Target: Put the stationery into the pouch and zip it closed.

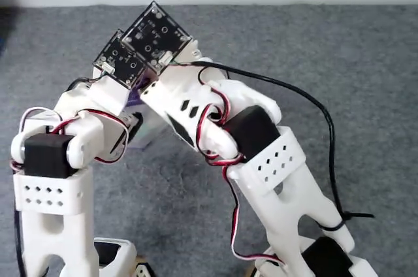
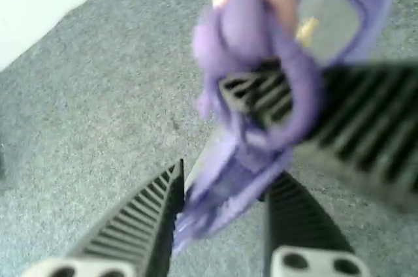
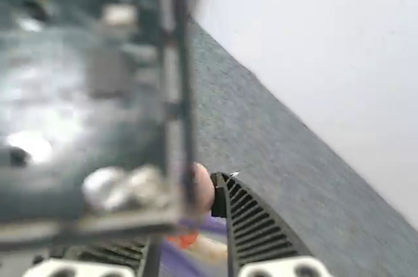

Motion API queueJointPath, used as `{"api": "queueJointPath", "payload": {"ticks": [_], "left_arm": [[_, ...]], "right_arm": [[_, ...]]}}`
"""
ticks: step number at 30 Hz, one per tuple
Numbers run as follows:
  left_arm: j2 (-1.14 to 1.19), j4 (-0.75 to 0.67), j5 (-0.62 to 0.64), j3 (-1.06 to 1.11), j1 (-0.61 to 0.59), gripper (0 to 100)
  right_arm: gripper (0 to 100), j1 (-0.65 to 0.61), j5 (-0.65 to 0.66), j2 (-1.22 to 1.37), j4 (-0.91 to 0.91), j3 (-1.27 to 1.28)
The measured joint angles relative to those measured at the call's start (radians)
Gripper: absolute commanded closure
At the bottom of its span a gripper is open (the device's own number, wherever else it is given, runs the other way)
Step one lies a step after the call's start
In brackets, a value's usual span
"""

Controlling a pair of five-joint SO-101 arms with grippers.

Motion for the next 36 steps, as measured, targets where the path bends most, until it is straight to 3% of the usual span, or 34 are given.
{"api": "queueJointPath", "payload": {"ticks": [7,13,23,36], "left_arm": [[0.002,-0.005,0.0,0.002,0.002,99],[0.002,-0.021,0.011,0.002,0.003,99],[0.002,-0.031,0.175,-0.057,0.003,99],[0.005,0.129,0.216,-0.285,0.003,99]], "right_arm": [[99.1,0.023,-0.006,0.002,0.0,0.0],[99.1,0.072,-0.057,0.005,0.0,0.0],[99.1,0.199,-0.071,0.074,-0.06,0.009],[99.1,0.252,-0.071,0.252,-0.222,0.006]]}}
